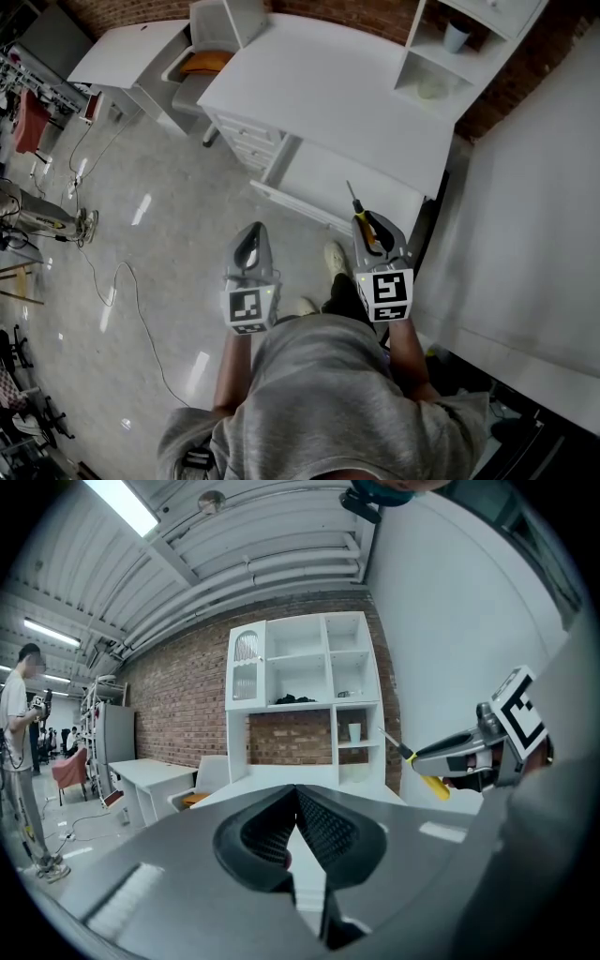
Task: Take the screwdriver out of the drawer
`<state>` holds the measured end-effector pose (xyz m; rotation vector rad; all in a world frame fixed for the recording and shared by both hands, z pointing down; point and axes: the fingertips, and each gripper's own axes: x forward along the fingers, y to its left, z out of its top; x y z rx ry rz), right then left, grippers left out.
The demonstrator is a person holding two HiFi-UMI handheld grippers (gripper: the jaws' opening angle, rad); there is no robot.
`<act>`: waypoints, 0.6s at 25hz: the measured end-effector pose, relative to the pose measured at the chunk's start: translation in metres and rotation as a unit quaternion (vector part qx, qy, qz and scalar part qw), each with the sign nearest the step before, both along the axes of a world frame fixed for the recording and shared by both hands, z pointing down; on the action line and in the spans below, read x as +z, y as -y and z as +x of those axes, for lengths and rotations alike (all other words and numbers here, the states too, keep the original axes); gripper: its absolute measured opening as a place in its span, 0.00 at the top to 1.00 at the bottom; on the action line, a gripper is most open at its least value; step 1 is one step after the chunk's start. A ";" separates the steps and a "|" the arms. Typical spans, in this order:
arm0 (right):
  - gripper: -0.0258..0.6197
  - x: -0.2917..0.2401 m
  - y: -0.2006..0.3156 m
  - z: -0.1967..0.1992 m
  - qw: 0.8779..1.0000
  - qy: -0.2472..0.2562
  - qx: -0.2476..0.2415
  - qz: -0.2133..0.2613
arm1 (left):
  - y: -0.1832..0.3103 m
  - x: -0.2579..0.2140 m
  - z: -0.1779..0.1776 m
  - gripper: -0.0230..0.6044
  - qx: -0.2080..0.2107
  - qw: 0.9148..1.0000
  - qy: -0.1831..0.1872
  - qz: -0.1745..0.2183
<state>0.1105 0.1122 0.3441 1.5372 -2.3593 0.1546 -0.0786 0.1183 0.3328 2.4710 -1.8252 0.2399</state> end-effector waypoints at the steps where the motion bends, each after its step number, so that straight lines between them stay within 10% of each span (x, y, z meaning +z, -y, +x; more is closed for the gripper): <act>1: 0.84 0.000 0.000 0.000 1.000 0.000 -0.001 0.000 | 0.000 0.000 0.000 0.94 0.000 1.000 0.000 -0.001; 15: 0.84 0.001 0.005 -0.005 1.000 0.000 -0.004 -0.002 | 0.004 0.004 -0.002 0.94 0.002 1.000 0.000 -0.005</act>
